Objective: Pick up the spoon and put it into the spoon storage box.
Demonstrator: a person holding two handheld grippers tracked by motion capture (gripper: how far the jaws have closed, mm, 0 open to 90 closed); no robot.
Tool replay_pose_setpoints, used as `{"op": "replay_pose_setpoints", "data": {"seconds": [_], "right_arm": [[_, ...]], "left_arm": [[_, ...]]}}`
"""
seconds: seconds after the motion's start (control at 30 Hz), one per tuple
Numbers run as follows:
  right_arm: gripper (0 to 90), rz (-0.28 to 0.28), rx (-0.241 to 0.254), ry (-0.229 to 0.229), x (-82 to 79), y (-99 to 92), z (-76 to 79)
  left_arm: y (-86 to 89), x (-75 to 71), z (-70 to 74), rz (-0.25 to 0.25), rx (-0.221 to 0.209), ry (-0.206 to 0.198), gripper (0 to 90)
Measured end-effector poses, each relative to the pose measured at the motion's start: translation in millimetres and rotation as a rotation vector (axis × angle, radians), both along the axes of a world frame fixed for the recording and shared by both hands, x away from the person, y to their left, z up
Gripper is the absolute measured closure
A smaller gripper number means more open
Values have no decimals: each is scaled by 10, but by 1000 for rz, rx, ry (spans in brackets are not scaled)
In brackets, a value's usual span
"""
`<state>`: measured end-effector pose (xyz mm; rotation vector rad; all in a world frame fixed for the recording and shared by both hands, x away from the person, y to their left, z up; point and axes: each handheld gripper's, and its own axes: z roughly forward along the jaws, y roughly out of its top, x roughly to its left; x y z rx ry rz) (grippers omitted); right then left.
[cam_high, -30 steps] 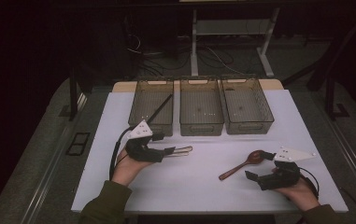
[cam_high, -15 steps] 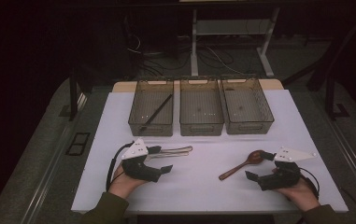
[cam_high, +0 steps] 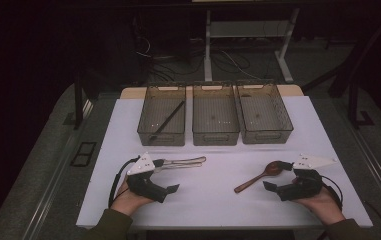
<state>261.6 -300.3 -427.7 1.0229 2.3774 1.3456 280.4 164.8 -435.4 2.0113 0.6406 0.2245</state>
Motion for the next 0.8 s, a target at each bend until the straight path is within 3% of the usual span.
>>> {"op": "replay_pose_setpoints", "data": {"seconds": [0.13, 0.27, 0.67, 0.8], "right_arm": [[147, -11, 5, 15, 58, -29, 21], [238, -33, 12, 28, 128, -87, 39], [643, -81, -30, 64, 431, -146, 92], [775, -86, -72, 77, 547, -124, 92]], "left_arm": [[4, 12, -3, 1, 4, 12, 0], [-7, 6, -8, -1, 3, 16, 0], [-11, 7, -5, -5, 5, 15, 0], [-12, 6, -4, -4, 6, 14, 0]]}}
